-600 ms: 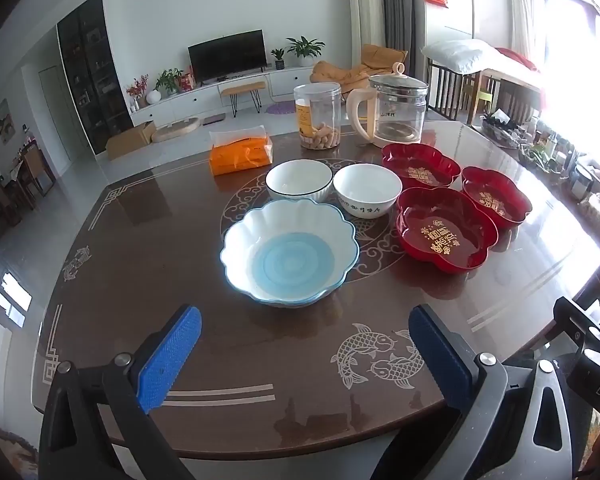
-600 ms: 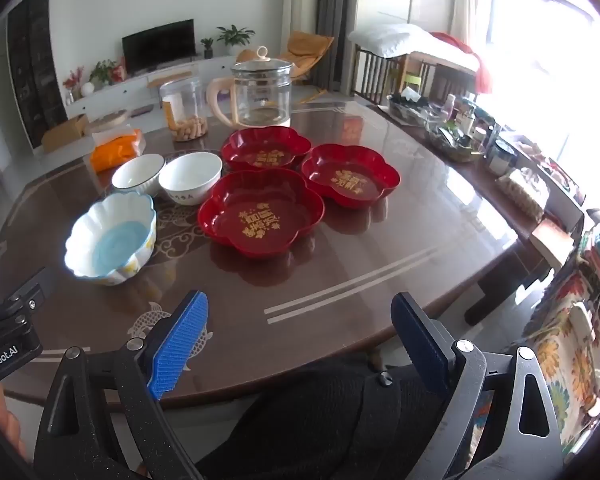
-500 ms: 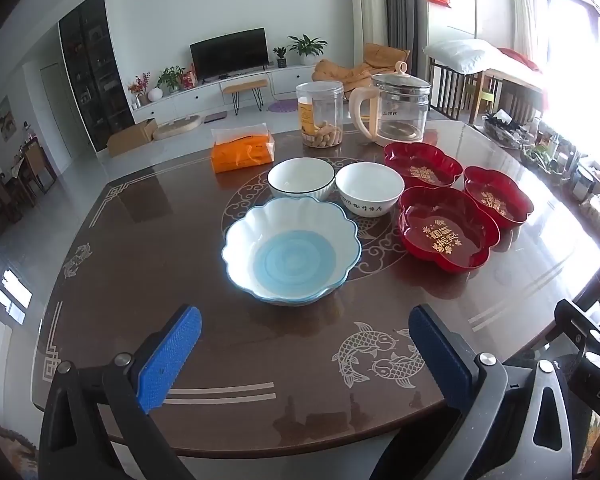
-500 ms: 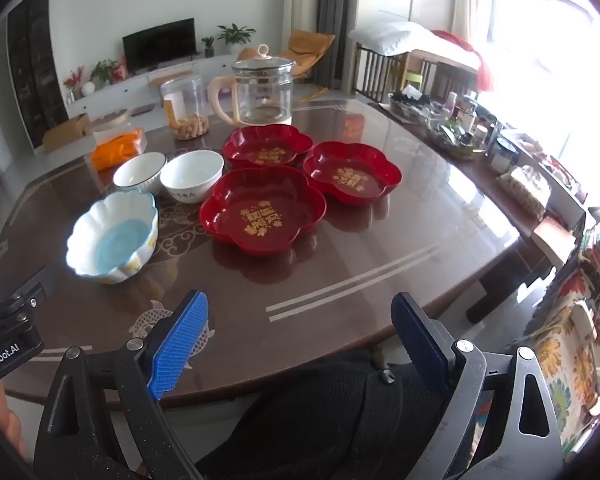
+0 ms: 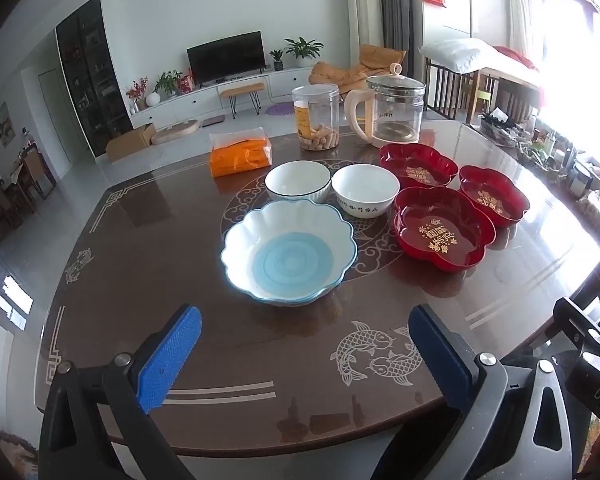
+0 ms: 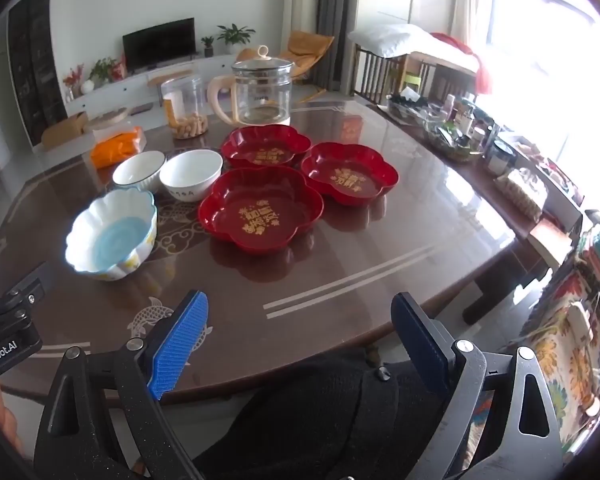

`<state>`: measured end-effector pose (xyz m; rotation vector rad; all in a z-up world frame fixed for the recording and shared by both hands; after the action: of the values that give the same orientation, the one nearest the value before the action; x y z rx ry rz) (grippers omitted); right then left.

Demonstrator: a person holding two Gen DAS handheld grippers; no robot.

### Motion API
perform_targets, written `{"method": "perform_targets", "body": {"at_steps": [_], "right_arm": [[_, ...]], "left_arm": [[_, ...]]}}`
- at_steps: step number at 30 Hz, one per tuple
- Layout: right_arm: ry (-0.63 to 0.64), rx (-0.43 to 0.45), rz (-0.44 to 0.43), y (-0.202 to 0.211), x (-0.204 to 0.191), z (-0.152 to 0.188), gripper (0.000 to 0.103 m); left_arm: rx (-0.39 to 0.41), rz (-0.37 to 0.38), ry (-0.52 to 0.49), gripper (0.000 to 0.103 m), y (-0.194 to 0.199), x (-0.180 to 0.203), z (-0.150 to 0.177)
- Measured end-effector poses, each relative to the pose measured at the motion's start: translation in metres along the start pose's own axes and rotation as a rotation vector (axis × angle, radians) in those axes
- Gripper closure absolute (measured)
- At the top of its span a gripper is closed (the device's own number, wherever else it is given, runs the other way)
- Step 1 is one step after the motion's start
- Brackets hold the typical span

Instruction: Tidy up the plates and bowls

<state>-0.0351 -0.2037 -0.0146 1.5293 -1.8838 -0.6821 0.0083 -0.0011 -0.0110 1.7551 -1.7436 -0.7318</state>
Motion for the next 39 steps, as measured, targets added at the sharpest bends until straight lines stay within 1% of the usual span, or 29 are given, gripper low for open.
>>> {"method": "perform_targets", "body": {"at_steps": [4,7,32,39], "right_arm": [[-0.019,0.017,0.011,0.005,0.004,0.004,0.008],[-0.026,0.027,-0.004,0.008,0.006,0.006,0.008],[-0.030,-0.005,-0.017,0.000,0.003,0.019,0.008],[-0.025,0.000,-0.018,0.003,0.001,0.018,0.008]], "left_arm": [[-0.019,0.006,-0.002,0.000,-0.003,0.002,0.004],[-0.028,0.006,-0.010,0.000,-0.004,0.005,0.007],[-0.043,-0.015,-0.032,0.000,-0.013,0.006,0.018],[-0.044,-0.014,-0.031,0.000,-0.013,0.005,0.019]]}}
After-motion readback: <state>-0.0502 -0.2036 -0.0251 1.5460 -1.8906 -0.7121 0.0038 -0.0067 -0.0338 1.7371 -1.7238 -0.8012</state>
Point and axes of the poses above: each gripper's, at about its wrist camera, not at the fingertips, and y roughly against the way its jaws point, x to its right, z to its underside, the point moved 2 cm from there along -y, roughly the way its jaws point, and after that the axes turned 7 degrees about y, right-handed, at the moved point
